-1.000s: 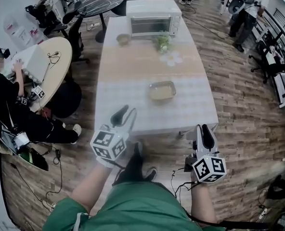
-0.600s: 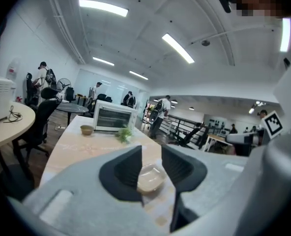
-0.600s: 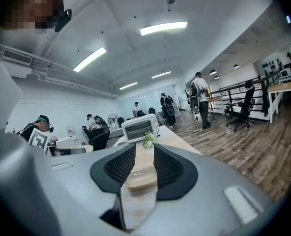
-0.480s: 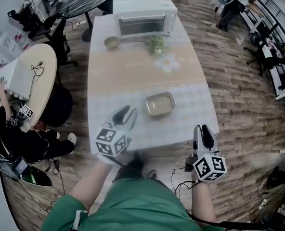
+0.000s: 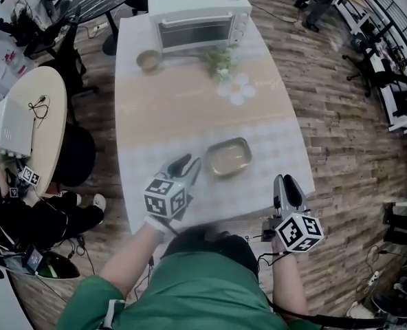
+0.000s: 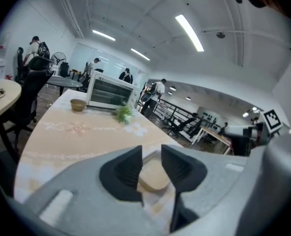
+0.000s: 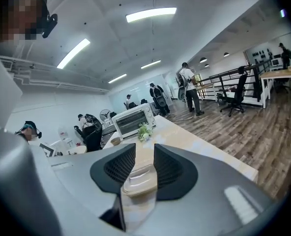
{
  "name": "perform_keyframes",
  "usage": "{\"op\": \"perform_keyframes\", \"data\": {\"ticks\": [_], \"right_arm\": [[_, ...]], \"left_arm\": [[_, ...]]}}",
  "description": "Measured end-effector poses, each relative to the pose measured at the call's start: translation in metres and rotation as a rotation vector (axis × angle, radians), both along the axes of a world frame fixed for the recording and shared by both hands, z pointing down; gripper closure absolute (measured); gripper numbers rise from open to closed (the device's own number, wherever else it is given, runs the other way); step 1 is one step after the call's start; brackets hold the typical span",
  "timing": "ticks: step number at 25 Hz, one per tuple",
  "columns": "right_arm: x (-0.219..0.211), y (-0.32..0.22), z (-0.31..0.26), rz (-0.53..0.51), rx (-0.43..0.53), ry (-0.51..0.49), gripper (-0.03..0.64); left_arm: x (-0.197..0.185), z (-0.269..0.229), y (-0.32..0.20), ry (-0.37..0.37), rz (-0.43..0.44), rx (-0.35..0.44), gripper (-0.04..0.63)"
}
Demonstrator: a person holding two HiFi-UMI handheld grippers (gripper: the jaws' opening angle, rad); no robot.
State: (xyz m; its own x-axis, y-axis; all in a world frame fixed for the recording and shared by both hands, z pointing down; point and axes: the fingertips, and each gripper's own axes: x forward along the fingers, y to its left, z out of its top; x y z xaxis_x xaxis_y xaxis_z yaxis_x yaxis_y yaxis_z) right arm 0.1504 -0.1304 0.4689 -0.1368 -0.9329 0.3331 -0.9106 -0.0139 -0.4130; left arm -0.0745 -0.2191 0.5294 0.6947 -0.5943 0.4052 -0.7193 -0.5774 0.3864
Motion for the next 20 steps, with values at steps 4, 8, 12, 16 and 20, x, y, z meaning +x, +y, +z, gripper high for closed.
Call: {"op": "perform_keyframes", "data": {"ticks": [4, 8, 12, 16, 20], "right_arm": [[0.000, -0.018, 0.020, -0.022, -0.037, -0.008, 0.517], [-0.001, -0.037, 0.046, -0.061, -0.084, -0.038, 0.517], [0.002, -0.052, 0.072, -0.102, -0.129, -0.068, 0.517], [0.010, -0.067, 0.097, -0.128, -0.172, -0.089, 0.517], [0.014, -0.079, 0.121, -0.152, -0.219, -0.116, 0.517]], "left_arm": [[0.008, 0.022, -0.011, -0.001, 0.004, -0.059, 0.474], [0.014, 0.047, -0.021, -0.011, -0.013, -0.135, 0.474], [0.022, 0.069, -0.027, -0.020, -0.038, -0.200, 0.475], [0.031, 0.082, -0.034, -0.028, -0.054, -0.228, 0.474], [0.034, 0.094, -0.037, -0.033, -0.077, -0.254, 0.474]]}}
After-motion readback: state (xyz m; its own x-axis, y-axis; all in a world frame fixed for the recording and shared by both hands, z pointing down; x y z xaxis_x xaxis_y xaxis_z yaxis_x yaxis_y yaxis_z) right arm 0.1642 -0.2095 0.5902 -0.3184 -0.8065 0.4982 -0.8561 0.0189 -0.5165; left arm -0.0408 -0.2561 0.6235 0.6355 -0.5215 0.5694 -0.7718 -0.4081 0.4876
